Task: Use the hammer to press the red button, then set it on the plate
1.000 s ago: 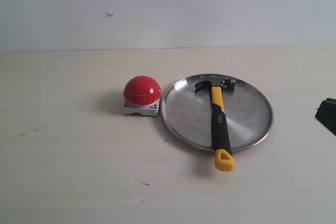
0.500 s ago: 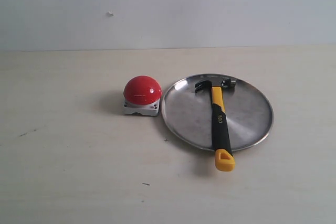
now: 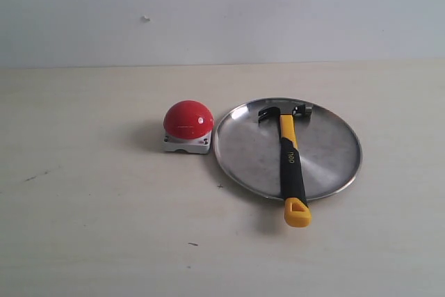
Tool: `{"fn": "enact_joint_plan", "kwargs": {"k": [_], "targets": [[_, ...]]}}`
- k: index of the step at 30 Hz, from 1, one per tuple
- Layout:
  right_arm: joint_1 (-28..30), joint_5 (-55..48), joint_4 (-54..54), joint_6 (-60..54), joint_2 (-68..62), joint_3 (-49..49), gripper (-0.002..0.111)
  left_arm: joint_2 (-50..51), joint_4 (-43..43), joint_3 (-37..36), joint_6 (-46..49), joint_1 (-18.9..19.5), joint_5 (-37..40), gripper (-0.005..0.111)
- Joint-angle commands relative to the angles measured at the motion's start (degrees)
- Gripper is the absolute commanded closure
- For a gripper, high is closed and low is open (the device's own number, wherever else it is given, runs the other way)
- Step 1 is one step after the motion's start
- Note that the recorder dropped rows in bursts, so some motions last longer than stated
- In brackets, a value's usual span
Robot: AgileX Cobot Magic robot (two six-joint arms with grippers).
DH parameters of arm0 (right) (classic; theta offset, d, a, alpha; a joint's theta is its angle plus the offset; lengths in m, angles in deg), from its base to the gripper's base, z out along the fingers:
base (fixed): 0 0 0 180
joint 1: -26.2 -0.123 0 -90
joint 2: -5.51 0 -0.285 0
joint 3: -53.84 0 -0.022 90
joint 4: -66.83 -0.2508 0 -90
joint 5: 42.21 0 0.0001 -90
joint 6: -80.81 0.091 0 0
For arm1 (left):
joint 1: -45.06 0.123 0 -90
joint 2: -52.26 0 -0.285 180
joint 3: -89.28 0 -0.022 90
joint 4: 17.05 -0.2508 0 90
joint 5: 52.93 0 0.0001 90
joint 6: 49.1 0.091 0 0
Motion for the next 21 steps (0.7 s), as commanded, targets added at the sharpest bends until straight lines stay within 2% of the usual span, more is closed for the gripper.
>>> {"fn": "enact_joint_plan", "kwargs": {"k": [1, 8, 13, 21], "targets": [[3.0, -1.8, -11.2, -13.7, 3.5, -0.4, 0.108, -0.4, -0.3, 0.0, -0.4, 0.1, -0.3, 0.107], [8.4, -4.2, -13.5, -14.4, 5.6, -4.2, 0.108, -0.4, -0.3, 0.0, -0.4, 0.1, -0.3, 0.107], [8.7, -4.3, -13.5, -14.4, 5.6, -8.9, 0.108, -0.4, -0.3, 0.0, -0.4, 0.1, -0.3, 0.107], [8.5, -4.3, -13.3, -13.9, 5.6, -9.2, 0.108, -0.4, -0.3, 0.0, -0.4, 0.1, -0.3, 0.107]]}}
